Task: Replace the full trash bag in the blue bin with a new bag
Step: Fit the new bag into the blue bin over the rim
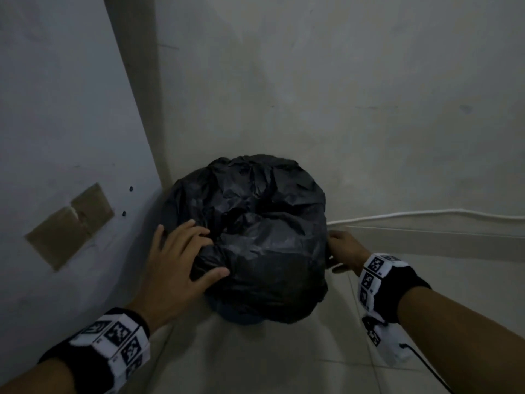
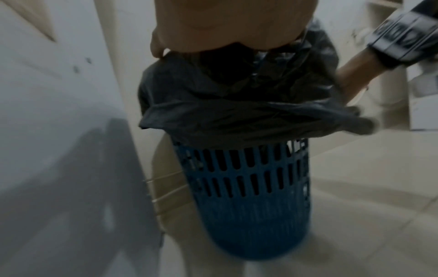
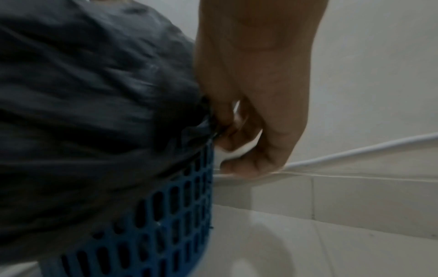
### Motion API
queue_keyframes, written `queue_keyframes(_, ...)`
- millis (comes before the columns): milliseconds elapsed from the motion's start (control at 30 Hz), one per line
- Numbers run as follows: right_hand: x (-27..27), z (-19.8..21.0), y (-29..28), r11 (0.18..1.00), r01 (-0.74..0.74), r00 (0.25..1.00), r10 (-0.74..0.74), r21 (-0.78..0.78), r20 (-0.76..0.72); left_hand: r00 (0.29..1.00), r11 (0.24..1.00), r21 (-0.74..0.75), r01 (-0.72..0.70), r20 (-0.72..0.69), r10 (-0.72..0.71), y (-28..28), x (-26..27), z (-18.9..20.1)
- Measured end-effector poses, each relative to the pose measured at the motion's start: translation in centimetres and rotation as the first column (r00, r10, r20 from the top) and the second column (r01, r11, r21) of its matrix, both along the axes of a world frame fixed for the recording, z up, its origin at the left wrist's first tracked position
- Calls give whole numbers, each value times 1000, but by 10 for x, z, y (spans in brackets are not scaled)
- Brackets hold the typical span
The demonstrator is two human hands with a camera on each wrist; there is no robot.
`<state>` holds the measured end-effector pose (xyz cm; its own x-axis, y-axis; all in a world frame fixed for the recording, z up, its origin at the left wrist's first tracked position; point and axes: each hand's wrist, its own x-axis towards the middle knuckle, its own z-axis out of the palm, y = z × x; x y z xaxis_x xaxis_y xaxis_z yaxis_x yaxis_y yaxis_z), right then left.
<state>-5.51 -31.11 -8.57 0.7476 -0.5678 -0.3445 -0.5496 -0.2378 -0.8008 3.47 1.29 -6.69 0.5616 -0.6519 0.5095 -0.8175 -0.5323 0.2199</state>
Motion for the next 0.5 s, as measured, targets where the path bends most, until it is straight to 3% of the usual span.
queue_keyframes(67,-1,-1,-1,1000,11,1000,-11,8,-17,1000,1000,26,-6,18,6,7,6,-1)
queue_keyframes(133,4,3,0,990,139,980,-140,15,145,1000,999,43,-17,21,16,14,10,-2)
queue_keyframes(200,10,12,3,955,252,905,-289,154,312,1000,999,52,-13,27,12,18,13,-3)
queue_keyframes(267,15,24,9,893,236,871,-369,383,324,999,999,50,6,33,-8,22,16,-4)
queue_keyframes(333,18,35,15,866,174,894,-338,469,293,999,998,61,9,37,-11,24,20,-2)
queue_keyframes(400,22,36,17,898,134,908,-281,418,312,999,998,55,0,37,-2,26,23,-3)
queue_keyframes(500,26,31,19,975,156,882,-209,158,423,994,990,-112,-86,-81,78,27,19,-3)
